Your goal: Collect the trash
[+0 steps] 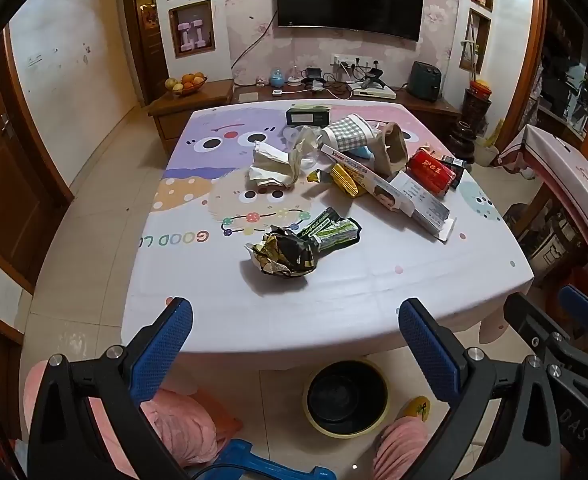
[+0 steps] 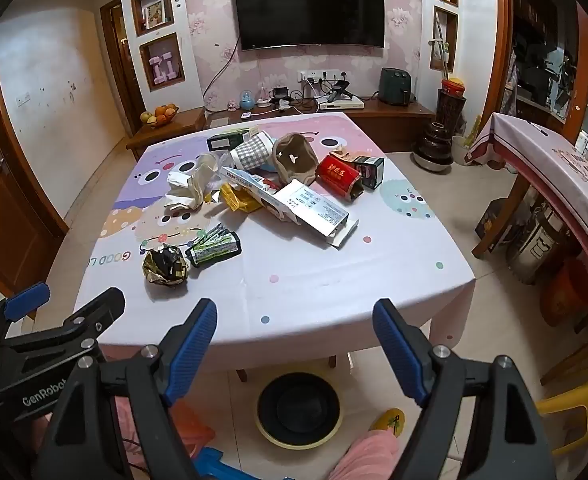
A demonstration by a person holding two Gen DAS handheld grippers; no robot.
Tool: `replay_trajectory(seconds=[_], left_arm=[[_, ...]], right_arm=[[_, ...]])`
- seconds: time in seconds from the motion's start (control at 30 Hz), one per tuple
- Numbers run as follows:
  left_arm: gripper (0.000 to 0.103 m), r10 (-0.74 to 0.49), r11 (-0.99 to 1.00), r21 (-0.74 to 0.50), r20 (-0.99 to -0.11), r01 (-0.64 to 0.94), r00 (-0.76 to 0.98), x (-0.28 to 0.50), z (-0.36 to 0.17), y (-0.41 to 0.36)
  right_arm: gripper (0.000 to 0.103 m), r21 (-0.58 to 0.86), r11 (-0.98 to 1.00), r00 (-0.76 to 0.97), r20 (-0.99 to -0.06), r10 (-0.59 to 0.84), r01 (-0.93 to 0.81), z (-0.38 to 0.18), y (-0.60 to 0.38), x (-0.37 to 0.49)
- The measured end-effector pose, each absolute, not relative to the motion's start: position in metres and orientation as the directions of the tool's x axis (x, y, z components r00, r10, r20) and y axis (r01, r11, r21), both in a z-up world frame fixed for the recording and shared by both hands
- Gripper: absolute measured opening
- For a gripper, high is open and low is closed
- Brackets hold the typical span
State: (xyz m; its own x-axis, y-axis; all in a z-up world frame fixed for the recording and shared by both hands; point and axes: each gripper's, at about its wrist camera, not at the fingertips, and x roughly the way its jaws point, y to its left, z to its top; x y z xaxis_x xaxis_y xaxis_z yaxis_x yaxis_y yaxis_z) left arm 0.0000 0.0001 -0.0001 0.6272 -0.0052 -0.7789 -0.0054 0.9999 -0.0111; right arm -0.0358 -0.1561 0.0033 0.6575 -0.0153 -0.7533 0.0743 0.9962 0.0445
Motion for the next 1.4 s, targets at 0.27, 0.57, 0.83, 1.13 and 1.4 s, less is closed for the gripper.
replay_trajectory(seconds=[0.27,0.57,0.83,1.13,1.4], left_arm=[[0.102,-0.006,1.0,-0.011,-0.779,-0.004,0.627,0.0001,-0.0001,0.0001],[0.102,-0.003,1.0,-0.008,-0.779,-0.005,0.627,0.0001,-0.0001,0.0001],[0.102,-0.002,1.0,-0.006,-0.778,-0.005,0.628,0.0,0.0,0.0],[0.102,-0.001,1.0,-0.005,-0.779,-0.005,0.627,0.0,0.0,0.0],[0.102,0.001,1.0,-0.005,-0.779,-0.007,0.627,0.0,0.0,0.0]], right_arm=[[0.081,0.045,0.996,0.656,-0.755,-0.015,0.074,0.0043,-0.157,-0.0327],[0.081,0.042,0.996,0.658,-0.753,-0.017,0.073,0.0038,-0.1583,-0.0305],[0.081,0.04,0.997,0.659,-0.752,-0.018,0.073,0.0036,-0.1589,-0.0291],[0.081,0.038,0.997,0.66,-0.751,-0.02,0.073,0.0043,-0.1592,-0.0276],[0.081,0.035,0.997,0.664,-0.747,-0.024,0.075,0.0058,-0.1578,-0.0275]])
